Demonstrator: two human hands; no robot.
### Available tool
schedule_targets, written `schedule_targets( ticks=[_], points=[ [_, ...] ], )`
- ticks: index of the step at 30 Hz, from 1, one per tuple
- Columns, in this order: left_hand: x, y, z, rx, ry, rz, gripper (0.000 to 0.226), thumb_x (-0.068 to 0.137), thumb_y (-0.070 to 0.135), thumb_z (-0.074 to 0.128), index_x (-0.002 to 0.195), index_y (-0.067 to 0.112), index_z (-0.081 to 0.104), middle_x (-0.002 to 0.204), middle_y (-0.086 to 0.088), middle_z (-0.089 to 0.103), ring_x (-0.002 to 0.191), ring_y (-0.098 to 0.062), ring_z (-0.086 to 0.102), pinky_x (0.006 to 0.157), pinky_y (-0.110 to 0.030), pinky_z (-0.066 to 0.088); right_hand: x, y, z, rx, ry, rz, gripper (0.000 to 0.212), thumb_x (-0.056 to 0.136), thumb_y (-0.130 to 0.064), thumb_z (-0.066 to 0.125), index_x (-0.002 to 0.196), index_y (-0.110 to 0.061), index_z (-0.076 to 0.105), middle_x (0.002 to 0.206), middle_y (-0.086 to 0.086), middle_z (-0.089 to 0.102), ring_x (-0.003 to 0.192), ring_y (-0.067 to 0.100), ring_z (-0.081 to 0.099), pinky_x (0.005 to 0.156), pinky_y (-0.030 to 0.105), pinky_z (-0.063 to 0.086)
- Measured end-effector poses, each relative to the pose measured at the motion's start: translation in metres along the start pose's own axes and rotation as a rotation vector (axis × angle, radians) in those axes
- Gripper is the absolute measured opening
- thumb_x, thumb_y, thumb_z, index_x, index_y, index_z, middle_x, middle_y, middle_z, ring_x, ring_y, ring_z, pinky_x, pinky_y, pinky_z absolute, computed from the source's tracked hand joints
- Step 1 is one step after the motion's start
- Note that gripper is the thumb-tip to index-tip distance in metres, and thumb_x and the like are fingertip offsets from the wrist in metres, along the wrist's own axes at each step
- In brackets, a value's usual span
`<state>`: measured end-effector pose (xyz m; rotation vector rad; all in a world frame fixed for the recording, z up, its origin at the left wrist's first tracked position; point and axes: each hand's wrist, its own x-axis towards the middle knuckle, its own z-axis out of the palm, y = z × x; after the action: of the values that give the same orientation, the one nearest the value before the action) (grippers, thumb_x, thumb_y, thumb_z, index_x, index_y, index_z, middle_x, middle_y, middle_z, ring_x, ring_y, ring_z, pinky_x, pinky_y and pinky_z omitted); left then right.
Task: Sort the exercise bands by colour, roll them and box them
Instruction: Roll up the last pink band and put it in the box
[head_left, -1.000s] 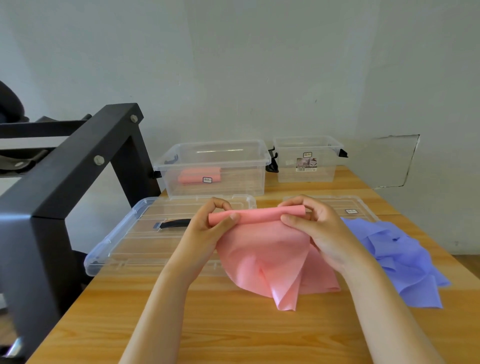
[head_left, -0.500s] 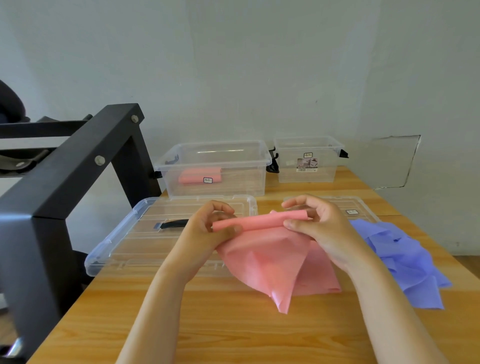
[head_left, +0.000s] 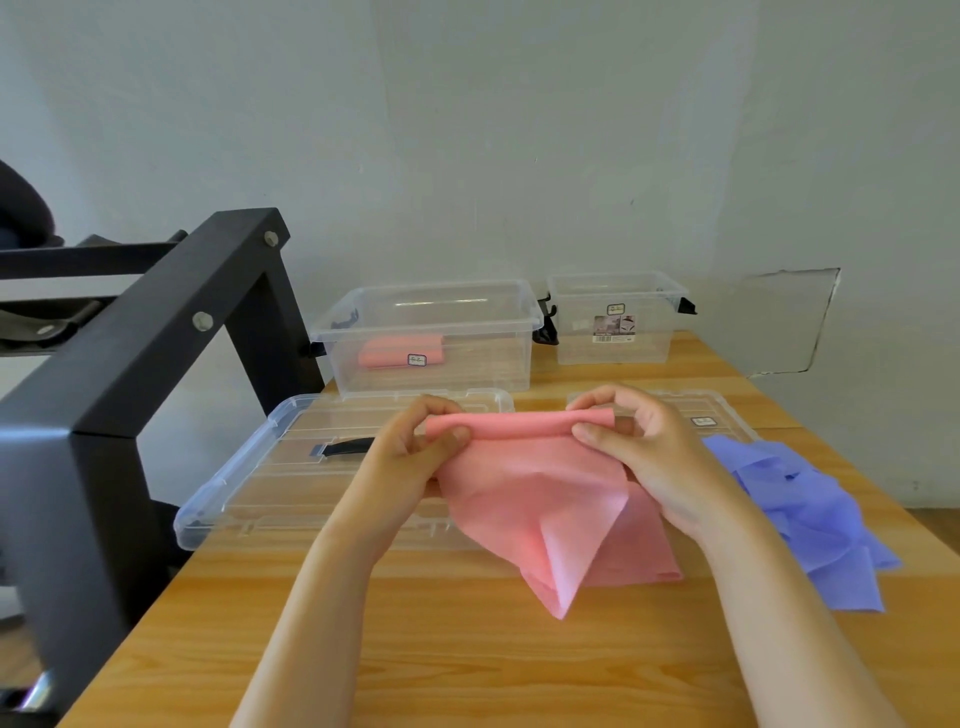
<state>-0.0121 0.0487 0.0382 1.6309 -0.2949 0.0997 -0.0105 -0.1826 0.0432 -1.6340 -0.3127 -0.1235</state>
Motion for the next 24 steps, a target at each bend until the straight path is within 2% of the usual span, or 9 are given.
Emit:
schedule_targets(
  ticks=[3, 7, 10, 13, 16, 20, 24],
  points=[
    [0.000, 0.004, 0.006, 0.031, 0.046, 0.039, 0.008, 0.098, 0.016, 0.054, 0.106, 0.015, 0.057, 0.080, 0.004, 0.064, 0.074, -0.015, 0.060, 0.062, -0.037, 0.053, -0.002, -0.004, 0.000, 0.037, 0.018, -0.007, 0.018, 0.089, -0.003, 0.065, 0.092, -0.020, 0.069, 0.081, 0.000, 0.070, 0.072, 0.014, 0.065, 0.057, 0.025, 0.051],
    [-0.002, 0.016, 0.012, 0.098, 0.071, 0.086, 0.009, 0.099, 0.020, 0.052, 0.108, 0.018, 0.056, 0.088, 0.002, 0.063, 0.074, -0.010, 0.059, 0.059, -0.022, 0.047, -0.008, -0.020, -0.001, 0.112, 0.054, -0.002, 0.019, 0.089, -0.004, 0.064, 0.092, -0.023, 0.069, 0.083, 0.001, 0.070, 0.070, 0.014, 0.066, 0.051, 0.025, 0.049],
    [0.000, 0.035, 0.013, 0.075, 0.071, 0.125, 0.009, 0.100, 0.020, 0.051, 0.107, 0.020, 0.055, 0.092, 0.002, 0.063, 0.076, -0.008, 0.060, 0.060, -0.019, 0.048, -0.010, -0.040, -0.003, 0.154, 0.054, -0.016, 0.019, 0.091, -0.003, 0.062, 0.094, -0.021, 0.068, 0.078, -0.002, 0.069, 0.061, 0.008, 0.063, 0.044, 0.019, 0.044],
    [0.004, 0.063, 0.015, 0.053, 0.080, 0.178, 0.006, 0.099, 0.018, 0.052, 0.102, 0.022, 0.056, 0.087, 0.005, 0.061, 0.071, -0.006, 0.058, 0.057, -0.018, 0.045, -0.007, -0.069, -0.007, 0.166, 0.039, -0.077, 0.019, 0.091, -0.002, 0.061, 0.096, -0.020, 0.067, 0.082, 0.000, 0.069, 0.067, 0.012, 0.063, 0.052, 0.023, 0.046],
    [0.005, 0.099, 0.017, 0.016, 0.076, 0.236, 0.006, 0.099, 0.018, 0.052, 0.099, 0.023, 0.055, 0.083, 0.007, 0.059, 0.065, -0.004, 0.056, 0.052, -0.015, 0.042, -0.006, -0.103, -0.013, 0.199, 0.036, -0.164, 0.020, 0.090, 0.000, 0.060, 0.094, -0.018, 0.066, 0.080, -0.003, 0.070, 0.068, 0.011, 0.064, 0.057, 0.020, 0.050],
    [-0.001, 0.142, 0.015, -0.070, 0.012, 0.365, 0.006, 0.099, 0.016, 0.052, 0.098, 0.021, 0.055, 0.079, 0.006, 0.060, 0.064, -0.007, 0.056, 0.052, -0.017, 0.044, -0.010, -0.144, -0.018, 0.250, 0.019, -0.298, 0.020, 0.090, 0.002, 0.059, 0.095, -0.016, 0.065, 0.075, -0.004, 0.070, 0.064, 0.008, 0.063, 0.057, 0.016, 0.049],
    [0.002, 0.153, 0.010, -0.093, 0.027, 0.366, 0.005, 0.097, 0.014, 0.055, 0.099, 0.019, 0.058, 0.076, 0.001, 0.062, 0.064, -0.013, 0.056, 0.053, -0.023, 0.044, -0.005, -0.152, -0.015, 0.242, 0.020, -0.293, 0.022, 0.090, 0.002, 0.058, 0.094, -0.018, 0.066, 0.075, -0.002, 0.070, 0.062, 0.010, 0.063, 0.057, 0.017, 0.049]
  ],
)
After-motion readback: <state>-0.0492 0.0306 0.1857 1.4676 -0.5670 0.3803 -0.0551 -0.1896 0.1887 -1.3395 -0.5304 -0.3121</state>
